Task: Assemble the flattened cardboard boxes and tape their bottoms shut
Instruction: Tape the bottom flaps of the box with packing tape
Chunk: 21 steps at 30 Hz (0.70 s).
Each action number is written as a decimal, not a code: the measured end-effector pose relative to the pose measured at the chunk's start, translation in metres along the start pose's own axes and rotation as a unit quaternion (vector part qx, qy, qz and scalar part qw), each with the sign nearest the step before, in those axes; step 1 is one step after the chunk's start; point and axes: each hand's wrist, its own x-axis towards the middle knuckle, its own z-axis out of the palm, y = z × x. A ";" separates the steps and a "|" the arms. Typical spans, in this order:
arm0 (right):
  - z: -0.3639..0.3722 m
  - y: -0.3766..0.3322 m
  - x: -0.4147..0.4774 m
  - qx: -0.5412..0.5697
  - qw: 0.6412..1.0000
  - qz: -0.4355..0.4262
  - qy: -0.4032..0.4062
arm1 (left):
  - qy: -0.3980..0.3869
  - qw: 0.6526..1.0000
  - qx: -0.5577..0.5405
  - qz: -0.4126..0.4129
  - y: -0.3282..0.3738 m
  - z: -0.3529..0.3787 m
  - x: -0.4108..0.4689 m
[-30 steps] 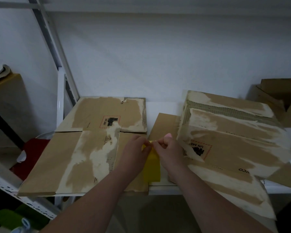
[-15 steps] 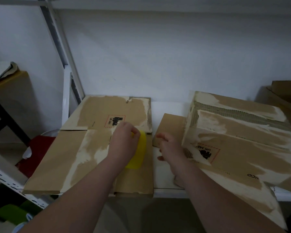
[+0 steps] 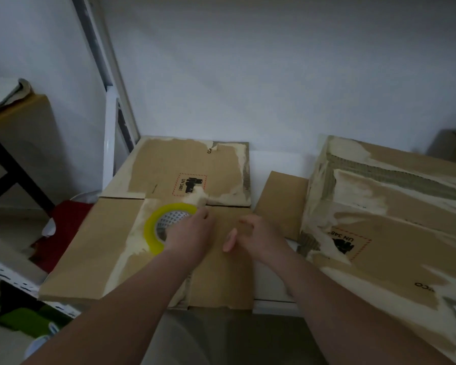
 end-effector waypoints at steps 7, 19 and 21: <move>-0.109 0.017 -0.019 -0.217 0.929 -0.105 0.281 | 0.065 0.998 -0.007 0.016 0.036 -0.013 0.019; -0.097 0.052 0.005 -0.391 0.884 0.066 0.247 | 0.019 0.994 -0.062 0.089 0.088 -0.002 0.019; -0.095 0.051 0.006 -0.388 0.884 0.068 0.251 | 0.015 0.994 -0.064 0.087 0.089 0.001 0.020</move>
